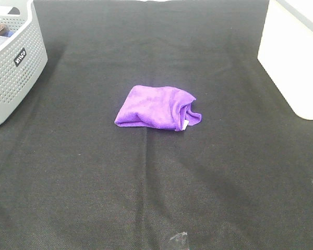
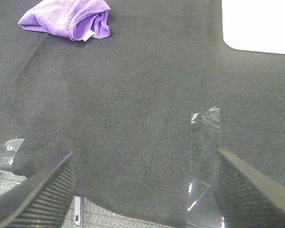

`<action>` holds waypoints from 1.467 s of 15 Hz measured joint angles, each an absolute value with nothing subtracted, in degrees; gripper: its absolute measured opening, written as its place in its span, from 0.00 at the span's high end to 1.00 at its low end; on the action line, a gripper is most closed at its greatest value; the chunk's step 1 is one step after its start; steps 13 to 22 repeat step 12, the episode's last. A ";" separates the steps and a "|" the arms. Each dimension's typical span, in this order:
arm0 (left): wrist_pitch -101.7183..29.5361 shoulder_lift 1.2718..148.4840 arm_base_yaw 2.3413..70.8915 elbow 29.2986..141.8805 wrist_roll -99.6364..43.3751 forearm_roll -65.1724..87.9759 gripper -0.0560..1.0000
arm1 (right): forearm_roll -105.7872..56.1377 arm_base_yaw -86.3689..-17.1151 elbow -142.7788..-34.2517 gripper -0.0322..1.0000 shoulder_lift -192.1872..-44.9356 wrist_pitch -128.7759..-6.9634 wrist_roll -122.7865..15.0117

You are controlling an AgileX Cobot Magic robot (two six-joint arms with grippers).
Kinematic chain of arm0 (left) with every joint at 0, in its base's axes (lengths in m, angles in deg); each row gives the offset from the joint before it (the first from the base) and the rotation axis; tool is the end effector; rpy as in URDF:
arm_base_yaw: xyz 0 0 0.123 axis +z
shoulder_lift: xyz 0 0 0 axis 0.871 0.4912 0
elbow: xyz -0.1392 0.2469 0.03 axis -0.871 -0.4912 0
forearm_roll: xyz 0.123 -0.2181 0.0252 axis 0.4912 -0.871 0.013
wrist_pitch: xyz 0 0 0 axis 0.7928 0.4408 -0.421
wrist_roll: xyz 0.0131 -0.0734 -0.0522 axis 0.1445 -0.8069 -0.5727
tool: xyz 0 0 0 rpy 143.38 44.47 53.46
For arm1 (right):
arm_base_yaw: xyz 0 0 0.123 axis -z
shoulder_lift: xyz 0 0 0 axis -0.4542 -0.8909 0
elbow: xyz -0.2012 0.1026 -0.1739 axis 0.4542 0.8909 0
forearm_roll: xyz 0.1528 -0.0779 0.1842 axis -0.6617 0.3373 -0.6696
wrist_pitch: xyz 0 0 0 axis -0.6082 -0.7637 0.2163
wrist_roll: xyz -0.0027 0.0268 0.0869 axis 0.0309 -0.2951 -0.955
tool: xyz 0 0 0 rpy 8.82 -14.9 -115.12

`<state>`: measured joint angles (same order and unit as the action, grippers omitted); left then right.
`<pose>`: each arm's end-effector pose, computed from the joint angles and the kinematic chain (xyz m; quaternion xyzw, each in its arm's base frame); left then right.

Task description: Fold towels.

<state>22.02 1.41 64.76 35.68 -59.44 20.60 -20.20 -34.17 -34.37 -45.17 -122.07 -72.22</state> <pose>-0.0085 -0.0066 0.2806 -0.0084 0.8519 -0.0058 0.5236 -0.0032 0.0043 0.2610 -0.0902 0.8701 0.0395 0.4829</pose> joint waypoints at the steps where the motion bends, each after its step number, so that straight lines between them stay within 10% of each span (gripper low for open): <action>1: 22.02 1.41 64.76 35.68 -59.44 20.60 0.34 | -20.20 -34.17 -34.37 0.25 -45.17 -122.07 -72.22; 6: 22.02 1.41 64.76 35.68 -59.44 20.95 0.03 | -20.20 -34.17 -34.37 0.25 -45.17 -122.07 -72.22; 22: 22.02 1.41 64.76 35.68 -59.67 20.95 0.01 | -20.20 -34.17 -34.37 0.25 -45.17 -122.07 -72.22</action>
